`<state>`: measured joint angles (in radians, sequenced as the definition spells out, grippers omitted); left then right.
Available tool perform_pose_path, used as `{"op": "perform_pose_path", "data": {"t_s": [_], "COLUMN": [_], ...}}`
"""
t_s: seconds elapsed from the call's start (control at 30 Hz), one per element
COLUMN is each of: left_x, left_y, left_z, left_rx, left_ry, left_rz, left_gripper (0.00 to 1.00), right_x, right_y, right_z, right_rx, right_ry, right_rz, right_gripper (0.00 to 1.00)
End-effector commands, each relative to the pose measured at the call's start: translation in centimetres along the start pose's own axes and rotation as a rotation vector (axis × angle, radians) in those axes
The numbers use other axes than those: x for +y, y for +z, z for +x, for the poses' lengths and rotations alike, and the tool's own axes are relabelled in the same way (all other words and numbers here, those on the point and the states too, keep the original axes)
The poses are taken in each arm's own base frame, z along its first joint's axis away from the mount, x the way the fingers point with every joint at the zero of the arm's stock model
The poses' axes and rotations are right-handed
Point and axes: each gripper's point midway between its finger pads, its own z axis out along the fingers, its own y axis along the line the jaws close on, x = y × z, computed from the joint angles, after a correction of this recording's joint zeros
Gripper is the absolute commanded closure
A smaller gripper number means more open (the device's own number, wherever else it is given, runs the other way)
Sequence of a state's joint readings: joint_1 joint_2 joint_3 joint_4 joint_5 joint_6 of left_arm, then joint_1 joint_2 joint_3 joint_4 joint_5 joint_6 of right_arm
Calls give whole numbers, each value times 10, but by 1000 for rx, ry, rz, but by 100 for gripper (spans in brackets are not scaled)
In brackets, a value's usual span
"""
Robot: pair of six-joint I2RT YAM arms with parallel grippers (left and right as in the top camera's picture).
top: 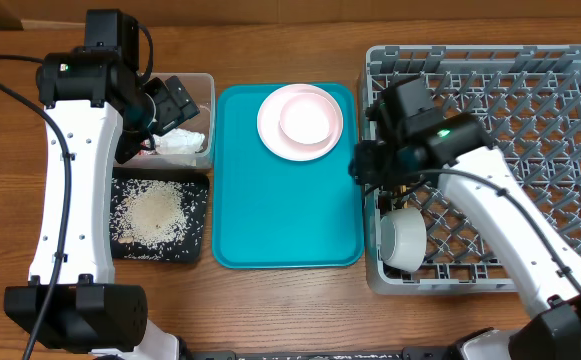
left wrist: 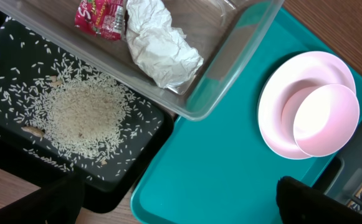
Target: Sort waste into correct bins and load items into the dishwasher
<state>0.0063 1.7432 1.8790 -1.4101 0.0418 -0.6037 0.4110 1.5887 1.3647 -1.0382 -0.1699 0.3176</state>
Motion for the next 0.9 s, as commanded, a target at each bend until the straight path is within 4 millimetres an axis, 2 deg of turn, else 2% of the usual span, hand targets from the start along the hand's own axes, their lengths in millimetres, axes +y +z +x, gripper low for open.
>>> {"op": "perform_pose_path", "data": {"t_s": [0.0, 0.13, 0.23, 0.4, 0.7, 0.87], "left_x": [-4, -4, -4, -4, -4, -4], "left_y": [-6, -6, -6, -6, -6, -6], "left_z": [-1, -1, -1, -1, -1, -1], "left_rx": [-16, -17, -17, -17, -17, -16], "left_ry": [5, 5, 5, 5, 5, 5], "left_rz": [14, 14, 14, 14, 14, 14], "left_gripper": [0, 0, 0, 0, 0, 0], "right_x": [-9, -21, -24, -19, -25, -25], "right_y": [2, -1, 1, 13, 9, 16], "right_z": [-6, -13, -13, -17, -27, -29], "right_rx": [-110, -235, -292, -333, -397, -417], "right_ry": [121, 177, 197, 189, 194, 198], "right_rz": [157, 321, 376, 350, 386, 375], "right_gripper": [48, 45, 44, 44, 46, 56]}}
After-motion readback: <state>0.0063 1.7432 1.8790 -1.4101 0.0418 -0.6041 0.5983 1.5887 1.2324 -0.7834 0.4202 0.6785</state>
